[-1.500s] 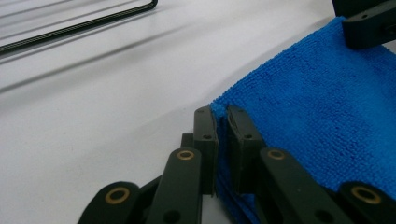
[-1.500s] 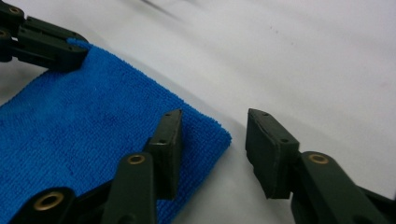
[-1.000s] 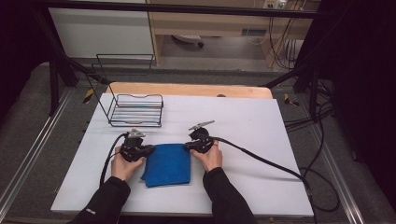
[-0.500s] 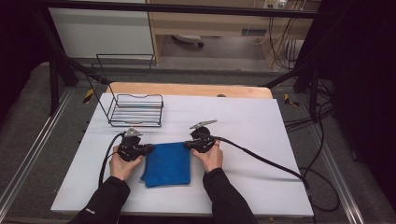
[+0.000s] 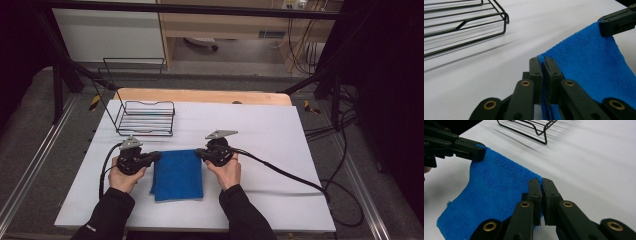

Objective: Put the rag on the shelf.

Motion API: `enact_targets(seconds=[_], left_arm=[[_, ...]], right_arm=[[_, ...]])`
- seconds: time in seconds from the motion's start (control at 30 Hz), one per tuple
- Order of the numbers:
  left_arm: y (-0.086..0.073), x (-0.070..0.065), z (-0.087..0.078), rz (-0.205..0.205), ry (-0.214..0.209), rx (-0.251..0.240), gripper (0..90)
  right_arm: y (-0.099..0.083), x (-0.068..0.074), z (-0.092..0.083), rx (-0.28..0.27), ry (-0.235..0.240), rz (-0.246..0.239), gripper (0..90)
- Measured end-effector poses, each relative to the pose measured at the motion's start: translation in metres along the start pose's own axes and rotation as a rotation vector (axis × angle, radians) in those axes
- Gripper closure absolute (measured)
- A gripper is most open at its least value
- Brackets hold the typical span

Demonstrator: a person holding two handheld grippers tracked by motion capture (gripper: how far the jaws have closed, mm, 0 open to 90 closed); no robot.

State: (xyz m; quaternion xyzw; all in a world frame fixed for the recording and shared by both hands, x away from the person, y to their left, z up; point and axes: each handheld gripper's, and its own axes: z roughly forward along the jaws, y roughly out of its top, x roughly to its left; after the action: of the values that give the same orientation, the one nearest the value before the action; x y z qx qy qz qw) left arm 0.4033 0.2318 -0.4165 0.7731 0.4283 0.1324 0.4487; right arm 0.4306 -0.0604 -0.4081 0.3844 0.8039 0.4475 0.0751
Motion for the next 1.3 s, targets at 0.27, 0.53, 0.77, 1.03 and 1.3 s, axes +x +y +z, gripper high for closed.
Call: enact_targets(seconds=[0.27, 0.53, 0.77, 1.03, 1.3], left_arm=[[0.003, -0.008, -0.015, 0.010, 0.000, -0.061, 85.2], [0.007, -0.018, -0.025, 0.039, 0.014, -0.104, 85.2], [0.011, -0.023, -0.031, 0.048, 0.014, -0.135, 85.1], [0.017, -0.031, -0.041, 0.069, 0.015, -0.176, 85.2], [0.022, -0.036, -0.050, 0.080, 0.019, -0.218, 85.2]], right_arm=[[0.002, 0.007, -0.014, -0.058, 0.002, -0.026, 87.0], [0.006, 0.011, -0.027, -0.113, 0.012, -0.055, 87.0], [0.008, 0.014, -0.037, -0.153, 0.016, -0.072, 87.0], [0.011, 0.018, -0.051, -0.201, 0.018, -0.090, 87.0], [0.015, 0.025, -0.061, -0.244, 0.009, -0.129, 86.9]])
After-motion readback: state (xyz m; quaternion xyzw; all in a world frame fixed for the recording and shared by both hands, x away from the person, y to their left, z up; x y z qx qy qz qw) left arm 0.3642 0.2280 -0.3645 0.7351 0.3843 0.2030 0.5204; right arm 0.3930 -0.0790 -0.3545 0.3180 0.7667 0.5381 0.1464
